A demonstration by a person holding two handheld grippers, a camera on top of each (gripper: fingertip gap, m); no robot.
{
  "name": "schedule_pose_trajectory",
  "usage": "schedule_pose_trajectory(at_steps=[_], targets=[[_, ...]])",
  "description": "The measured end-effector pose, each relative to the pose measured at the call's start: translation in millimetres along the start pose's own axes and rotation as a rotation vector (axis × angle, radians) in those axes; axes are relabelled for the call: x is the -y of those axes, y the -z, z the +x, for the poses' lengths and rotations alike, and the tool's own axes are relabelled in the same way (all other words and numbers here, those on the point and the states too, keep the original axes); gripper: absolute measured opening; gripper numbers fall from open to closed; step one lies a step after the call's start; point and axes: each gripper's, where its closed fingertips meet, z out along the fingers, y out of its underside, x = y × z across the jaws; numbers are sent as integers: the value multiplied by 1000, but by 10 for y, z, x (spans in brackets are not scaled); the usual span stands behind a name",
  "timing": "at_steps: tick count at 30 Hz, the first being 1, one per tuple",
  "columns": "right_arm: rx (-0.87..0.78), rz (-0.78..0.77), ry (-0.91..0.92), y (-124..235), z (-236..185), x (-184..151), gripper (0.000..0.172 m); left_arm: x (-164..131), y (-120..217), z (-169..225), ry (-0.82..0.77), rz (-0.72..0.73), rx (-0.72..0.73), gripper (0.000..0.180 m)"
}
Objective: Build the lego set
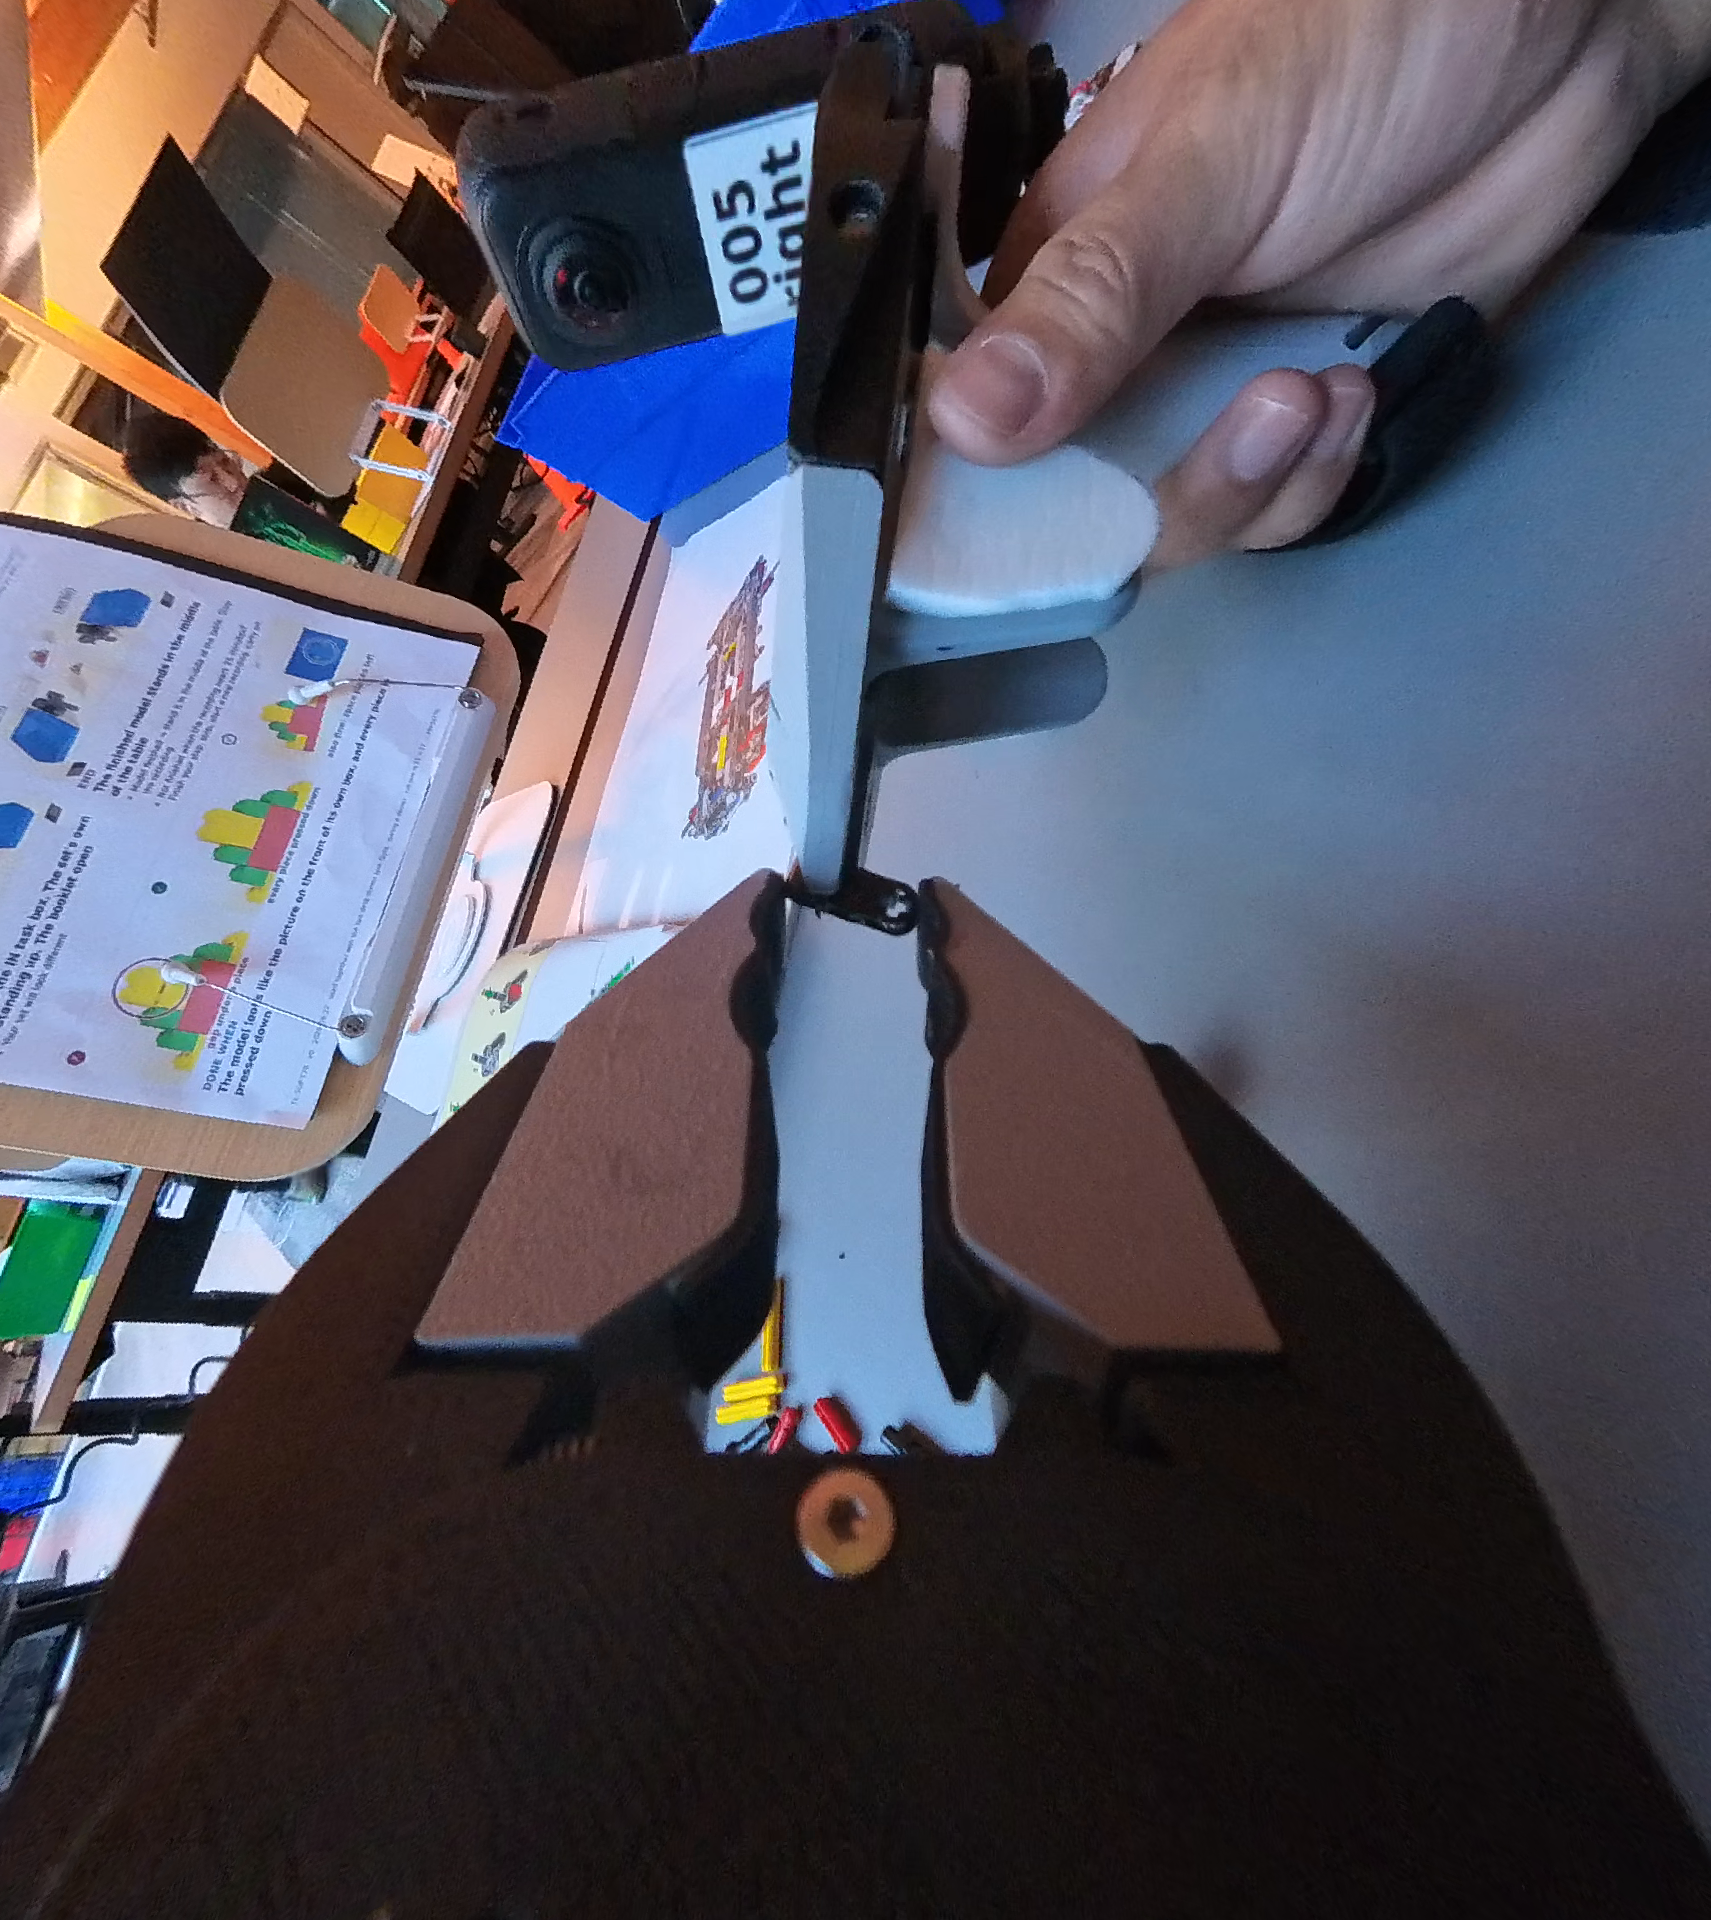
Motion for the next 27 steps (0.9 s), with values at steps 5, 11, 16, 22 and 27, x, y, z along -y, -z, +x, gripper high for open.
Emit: schedule_pose_trajectory(at_steps=[5, 11, 16, 22, 27], targets=[[-4, 2, 1, 4, 3, -1, 3, -3, -5, 0, -16, -3, 10, 23], [-36, 93, 14, 106, 37, 143, 3, -31, 15, -108, -10, -12, 69, 6], [-43, 239, 1, 290, 54, 361, 4, -39, -15, -136, 101, -6, 51, 7], [-60, 311, -19, 307, 92, 425, 3, -94, -77, -280, 279, -26, 75, 18], [-58, 332, -49, 203, 84, 398, 3, -58, -108, -233, 303, -7, 45, 20]])
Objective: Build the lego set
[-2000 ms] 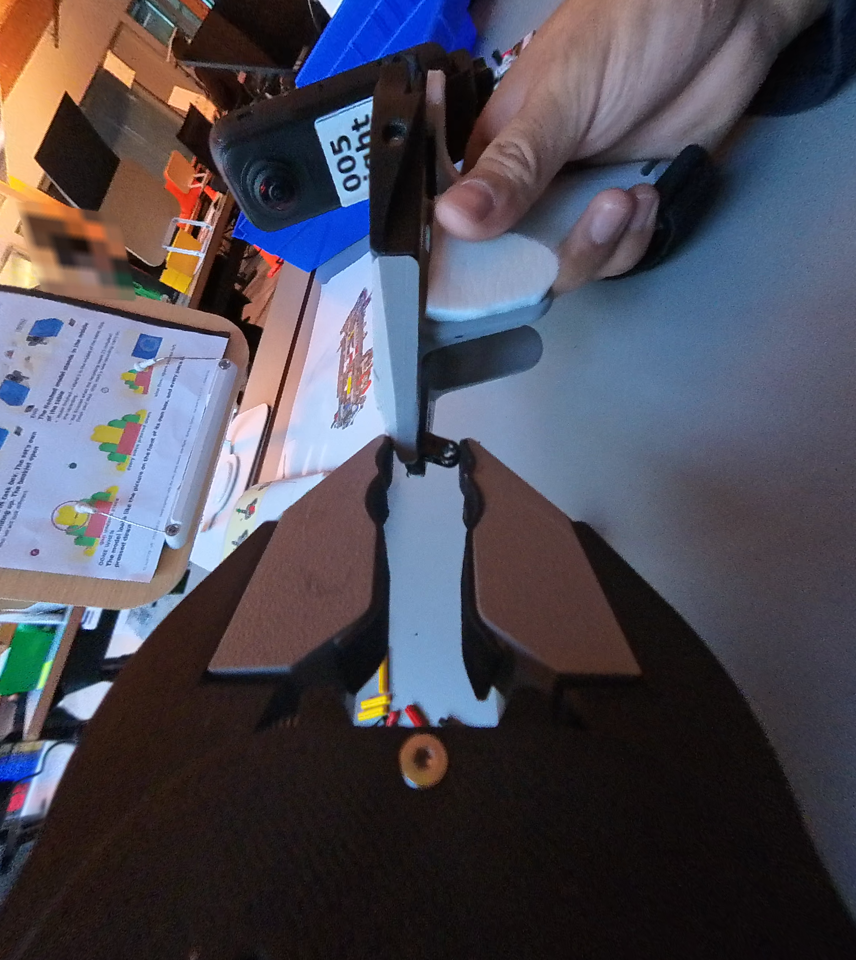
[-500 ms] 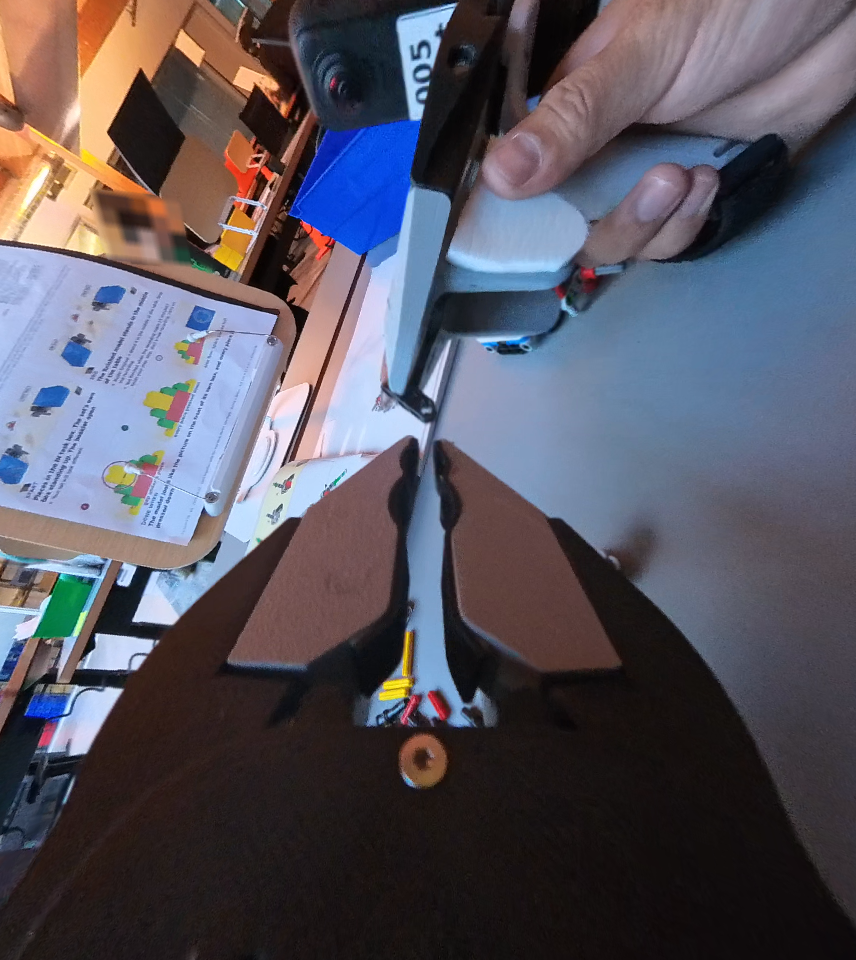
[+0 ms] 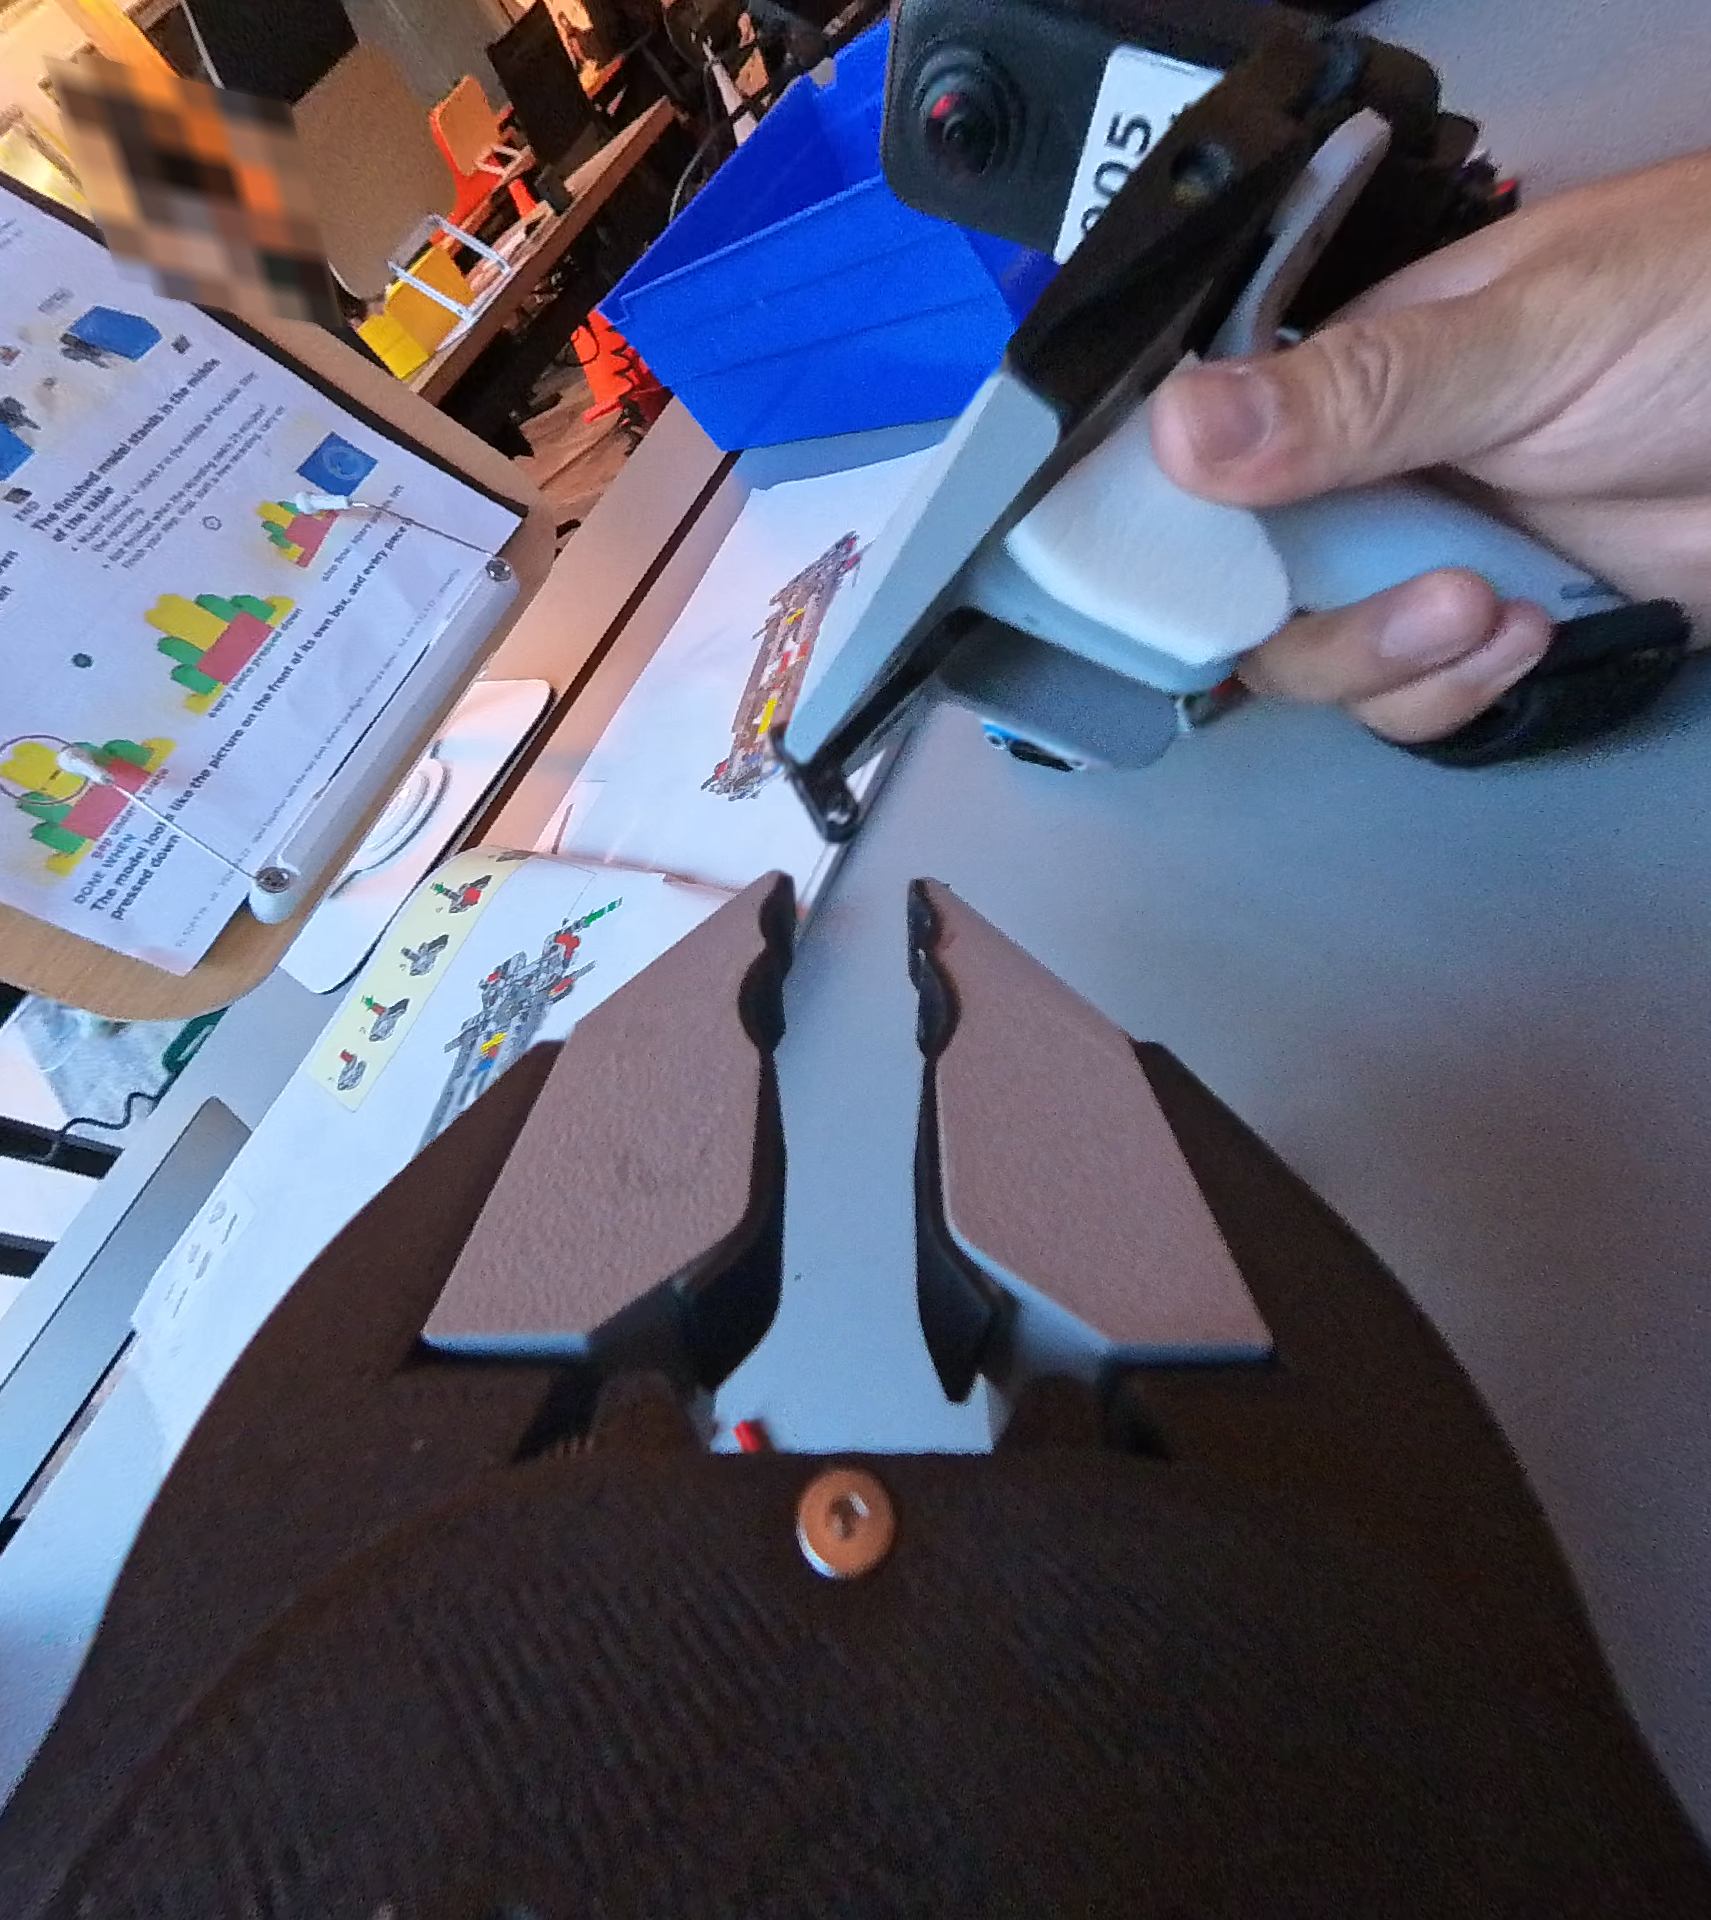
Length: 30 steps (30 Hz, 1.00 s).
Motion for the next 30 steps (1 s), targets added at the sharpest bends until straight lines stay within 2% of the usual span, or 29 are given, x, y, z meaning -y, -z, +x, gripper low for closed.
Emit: schedule_pose_trajectory(at_steps=[4, 6, 15, 19, 23, 27, 30], targets=[[-5, -13, 0, -74, -5, -76, 3, 38, 6, 5, 42, 18, -11, 19], [-6, -20, 11, -103, -21, -106, 3, 47, 24, -21, 51, 24, -2, 10], [-69, -84, 120, -112, -15, -157, 4, 1, 62, -9, 21, 10, -31, 6], [-123, -216, 185, -66, 88, -239, 13, -168, 32, 179, 5, -60, -169, 6], [-118, -378, 402, 11, 26, -334, 23, -361, 62, 357, 19, -135, -328, 5], [-132, -487, 702, 60, -97, -426, 17, -416, 205, 549, 122, -187, -546, 5], [-131, -561, 845, 57, -123, -575, 15, -387, 288, 604, 191, -184, -638, 5]])
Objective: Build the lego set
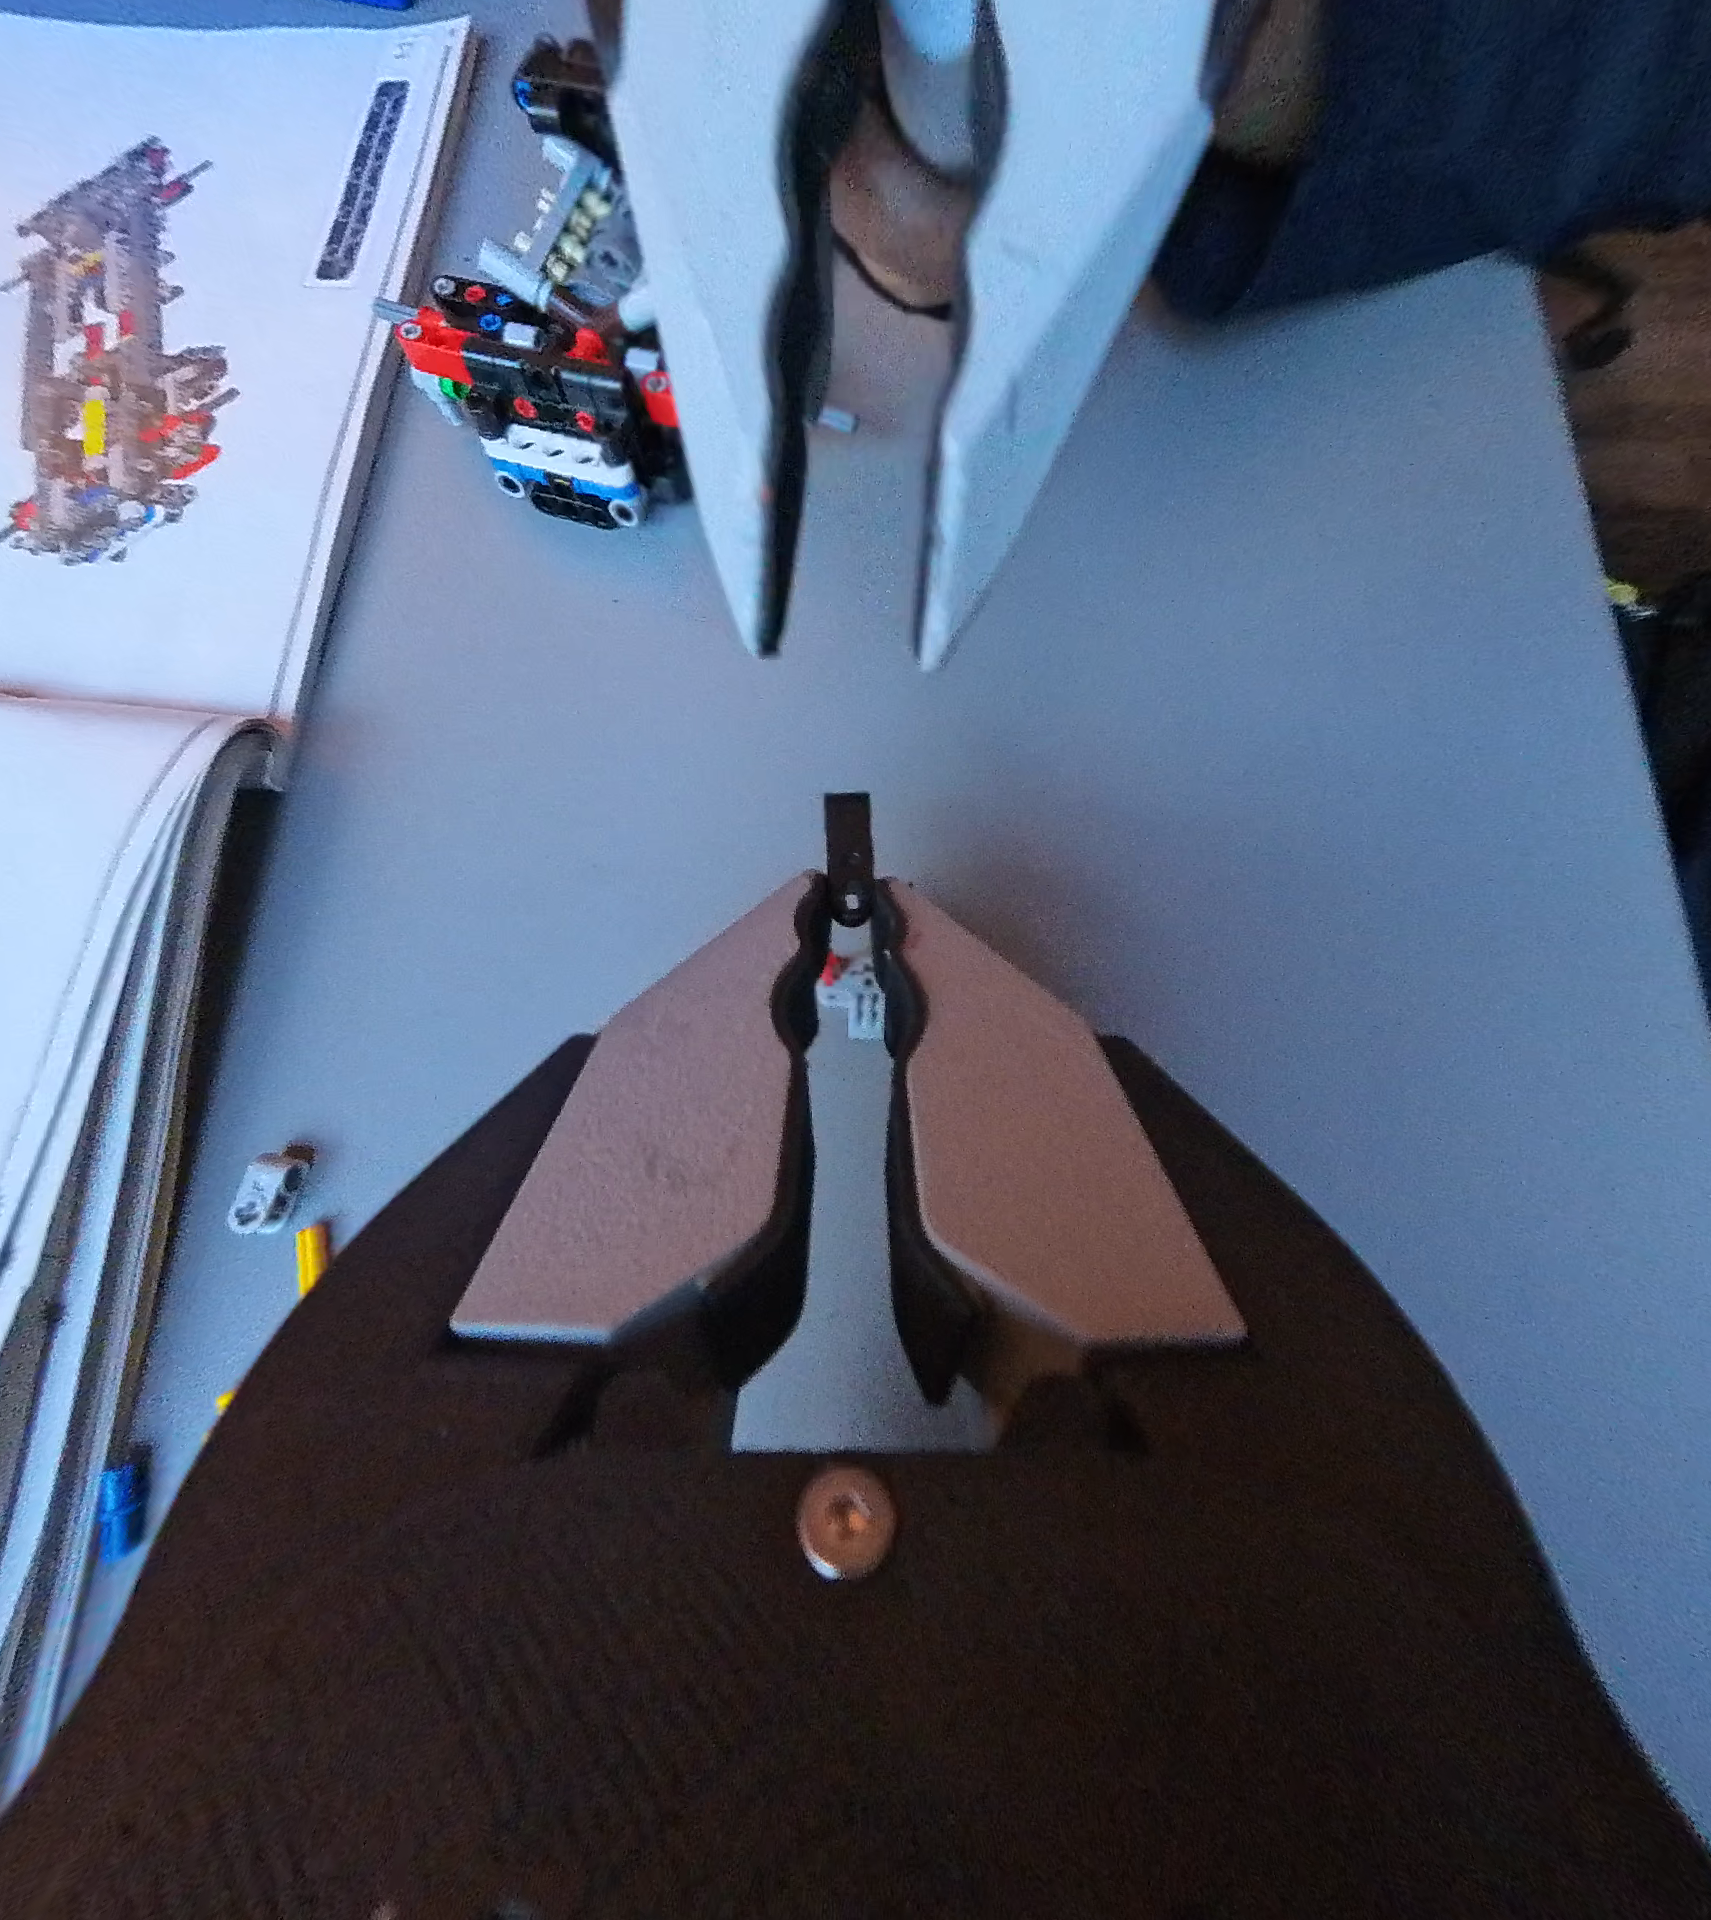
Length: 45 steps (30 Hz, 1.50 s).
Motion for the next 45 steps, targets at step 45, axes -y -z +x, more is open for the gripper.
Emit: schedule_pose_trajectory(at_steps=[45], targets=[[-3, -298, -40, -322, -26, -602, 4, -322, -6, -14, -14, -134, -7, 8]])
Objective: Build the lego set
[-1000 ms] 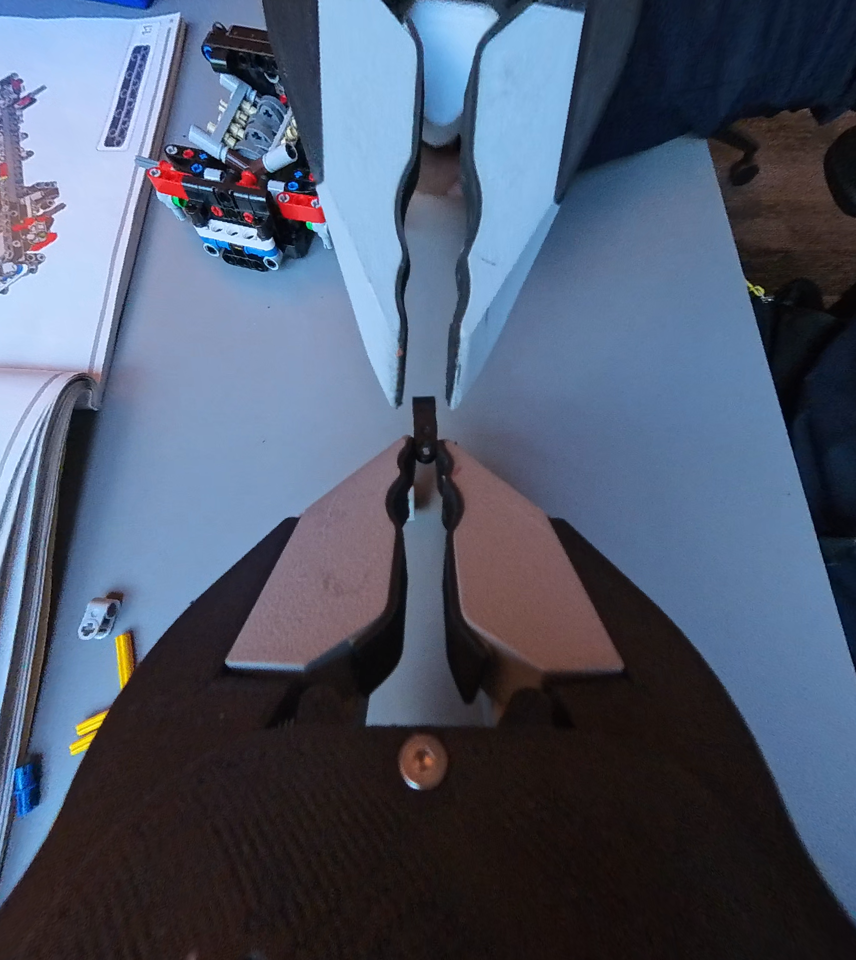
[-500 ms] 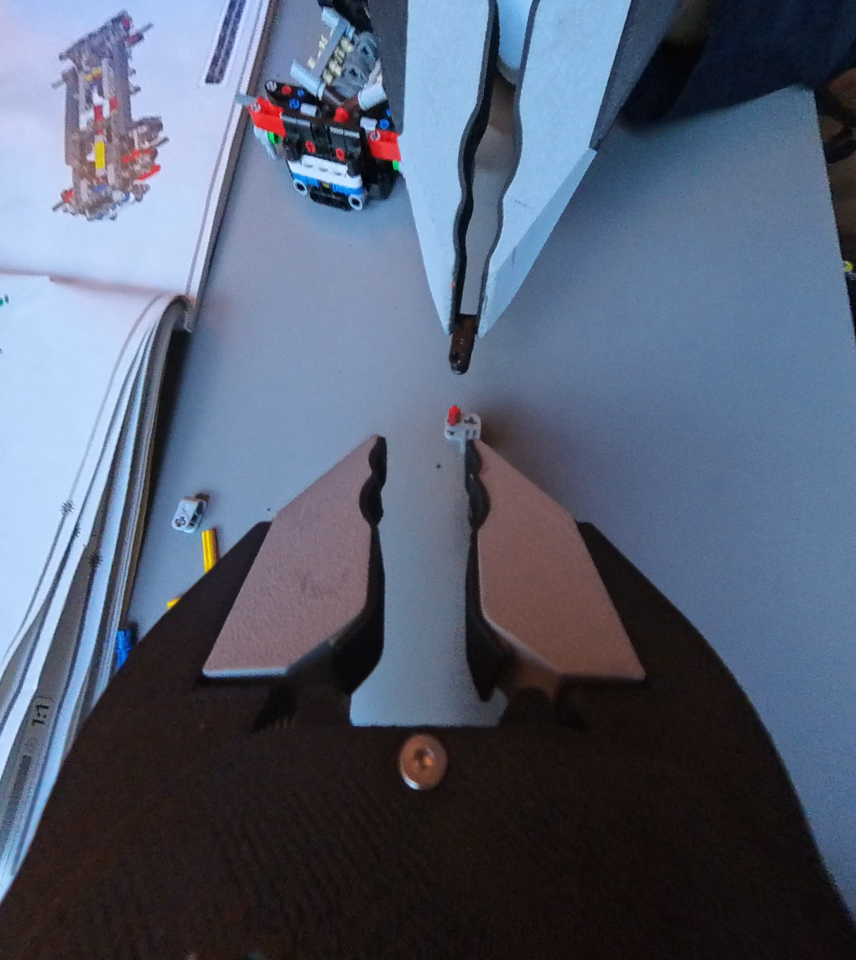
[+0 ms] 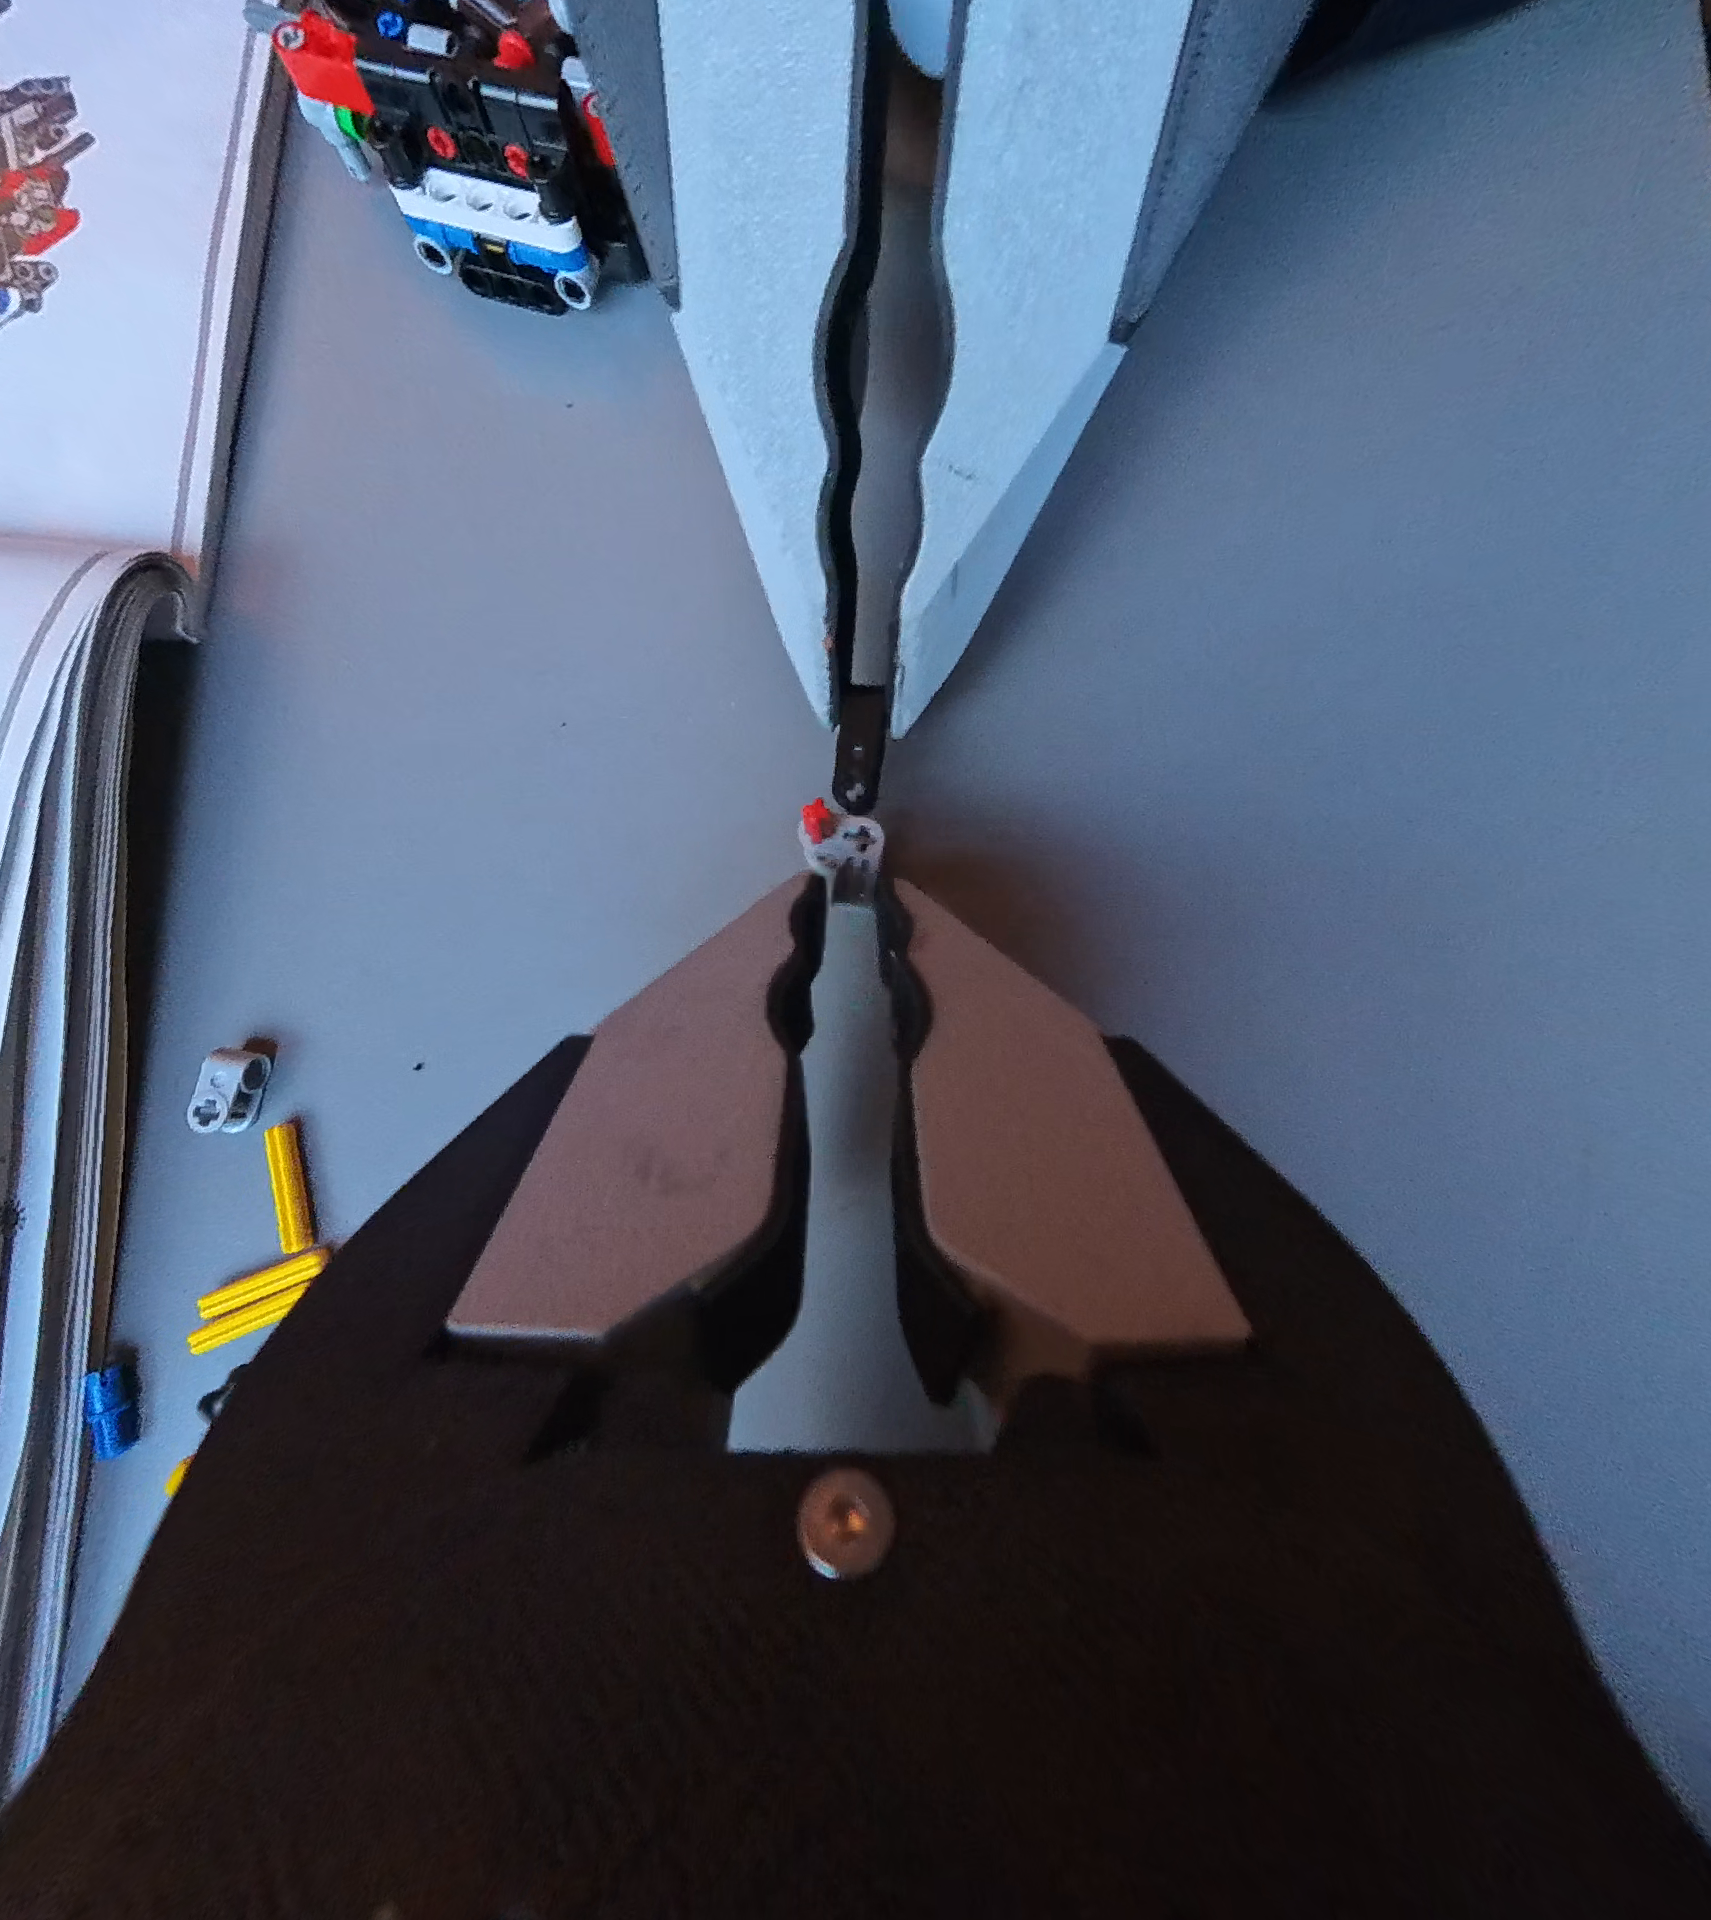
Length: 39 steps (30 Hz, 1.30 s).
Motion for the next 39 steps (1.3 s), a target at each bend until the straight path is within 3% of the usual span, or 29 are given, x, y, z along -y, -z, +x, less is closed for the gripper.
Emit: schedule_pose_trajectory(at_steps=[20, 27, 39], targets=[[-49, 13, 29, -25, 12, 48, 5, -3, 4, -10, -38, -24, 32, 7], [-41, 3, 14, -48, 15, 24, 5, -2, -19, -19, -30, -27, 39, 15], [-38, 13, -12, -37, 28, 36, 5, 33, 11, -50, -36, -14, 67, 7]])
